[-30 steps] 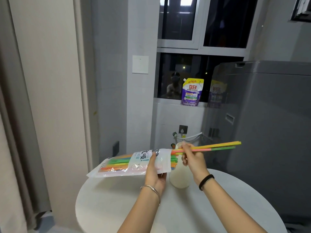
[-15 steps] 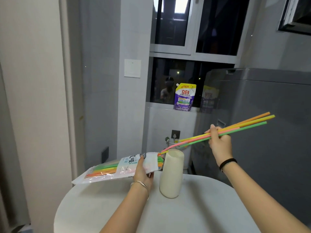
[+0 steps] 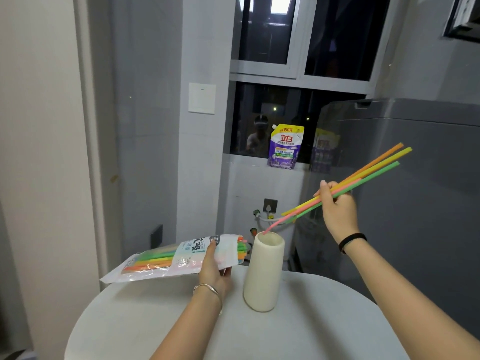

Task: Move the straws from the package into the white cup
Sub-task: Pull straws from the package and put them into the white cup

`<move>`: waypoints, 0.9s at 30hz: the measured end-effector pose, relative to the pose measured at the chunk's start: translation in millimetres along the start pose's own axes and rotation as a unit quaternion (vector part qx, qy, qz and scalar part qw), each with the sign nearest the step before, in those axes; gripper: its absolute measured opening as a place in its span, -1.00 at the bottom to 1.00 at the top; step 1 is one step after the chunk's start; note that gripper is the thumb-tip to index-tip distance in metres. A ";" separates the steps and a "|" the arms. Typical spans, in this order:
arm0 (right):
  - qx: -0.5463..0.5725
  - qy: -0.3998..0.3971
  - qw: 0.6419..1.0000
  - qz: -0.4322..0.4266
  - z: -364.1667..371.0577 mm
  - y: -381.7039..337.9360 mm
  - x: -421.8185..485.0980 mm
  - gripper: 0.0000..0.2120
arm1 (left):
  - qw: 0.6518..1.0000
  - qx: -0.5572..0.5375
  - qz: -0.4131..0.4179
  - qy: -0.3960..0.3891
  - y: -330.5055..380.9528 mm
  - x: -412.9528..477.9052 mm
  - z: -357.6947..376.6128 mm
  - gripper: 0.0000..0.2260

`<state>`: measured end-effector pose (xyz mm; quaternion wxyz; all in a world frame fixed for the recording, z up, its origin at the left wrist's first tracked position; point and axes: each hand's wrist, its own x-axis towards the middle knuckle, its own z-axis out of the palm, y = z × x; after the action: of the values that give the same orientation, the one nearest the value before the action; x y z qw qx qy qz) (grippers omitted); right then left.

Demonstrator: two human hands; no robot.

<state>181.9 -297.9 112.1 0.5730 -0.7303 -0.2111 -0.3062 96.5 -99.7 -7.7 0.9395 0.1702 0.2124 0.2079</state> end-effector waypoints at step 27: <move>0.037 -0.220 0.929 0.296 76.6 78.6 -44.4 -0.12 | 0.999 -0.037 0.008 -0.022 1.9 -7.5 -24.7 -0.72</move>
<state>217.4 -242.0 14.0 0.6031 -0.7872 -0.1173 0.0540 78.0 -95.9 -25.5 0.9481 0.1413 0.1824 0.2190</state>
